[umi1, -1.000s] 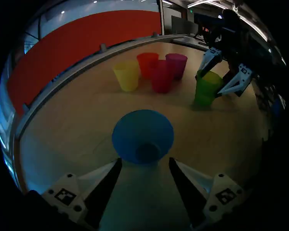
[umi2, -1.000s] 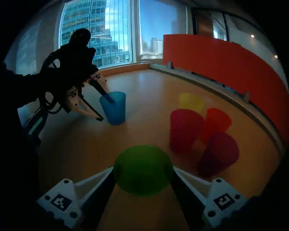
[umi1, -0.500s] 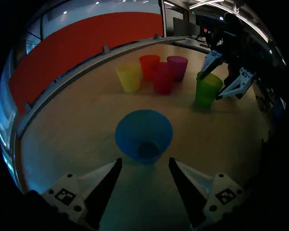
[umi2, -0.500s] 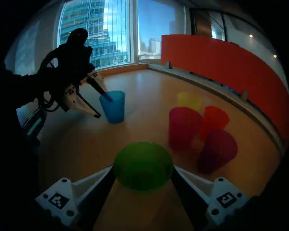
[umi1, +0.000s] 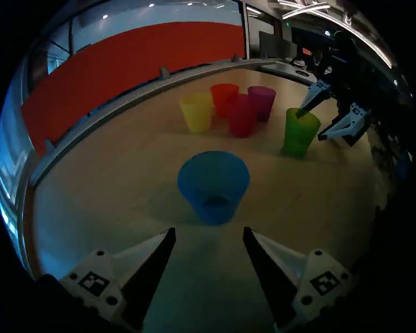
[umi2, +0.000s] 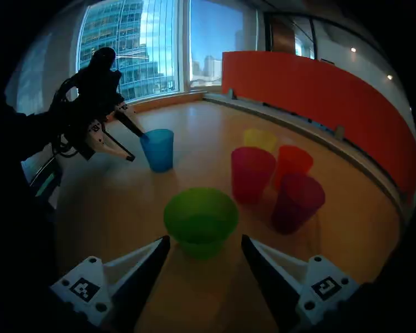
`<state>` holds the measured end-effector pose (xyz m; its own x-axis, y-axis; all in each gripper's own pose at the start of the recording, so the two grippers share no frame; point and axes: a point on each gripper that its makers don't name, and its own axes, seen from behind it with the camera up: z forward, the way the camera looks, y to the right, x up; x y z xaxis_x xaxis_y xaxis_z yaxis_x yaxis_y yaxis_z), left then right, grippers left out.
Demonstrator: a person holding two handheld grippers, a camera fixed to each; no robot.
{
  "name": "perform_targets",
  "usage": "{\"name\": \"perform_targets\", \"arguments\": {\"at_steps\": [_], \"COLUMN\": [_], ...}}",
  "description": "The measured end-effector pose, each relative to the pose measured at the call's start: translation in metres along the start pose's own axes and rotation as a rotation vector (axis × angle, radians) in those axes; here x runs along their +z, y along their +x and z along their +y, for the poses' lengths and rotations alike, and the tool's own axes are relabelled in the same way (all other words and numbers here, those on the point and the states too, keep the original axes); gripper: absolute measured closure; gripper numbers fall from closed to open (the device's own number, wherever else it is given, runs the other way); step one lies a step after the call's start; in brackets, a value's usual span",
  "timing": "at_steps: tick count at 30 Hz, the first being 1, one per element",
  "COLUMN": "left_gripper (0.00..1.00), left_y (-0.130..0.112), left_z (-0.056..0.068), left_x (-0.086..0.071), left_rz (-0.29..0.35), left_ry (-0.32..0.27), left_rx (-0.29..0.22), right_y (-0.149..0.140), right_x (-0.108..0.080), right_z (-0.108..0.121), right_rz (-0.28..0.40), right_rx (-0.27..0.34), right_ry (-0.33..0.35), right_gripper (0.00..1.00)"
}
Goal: Pour water
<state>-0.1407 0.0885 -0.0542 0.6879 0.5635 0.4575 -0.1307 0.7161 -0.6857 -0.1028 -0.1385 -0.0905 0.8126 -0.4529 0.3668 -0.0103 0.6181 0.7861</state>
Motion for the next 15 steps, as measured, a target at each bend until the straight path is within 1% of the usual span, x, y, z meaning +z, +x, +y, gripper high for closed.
{"name": "perform_targets", "arguments": {"at_steps": [9,15], "left_gripper": [0.10,0.10], "left_y": [-0.001,0.002], "left_z": [-0.011,-0.018], "left_x": [-0.022,-0.031], "left_rz": [0.032,0.064], "left_ry": [0.050,0.084], "left_rx": [-0.024,-0.057], "right_y": [-0.011,-0.011], "right_x": [-0.027,-0.040], "right_z": [0.008,0.015], "right_rz": [0.016,0.042], "right_rx": [0.033,0.065], "right_ry": [-0.064,-0.107], "right_gripper": [0.00,0.00]}}
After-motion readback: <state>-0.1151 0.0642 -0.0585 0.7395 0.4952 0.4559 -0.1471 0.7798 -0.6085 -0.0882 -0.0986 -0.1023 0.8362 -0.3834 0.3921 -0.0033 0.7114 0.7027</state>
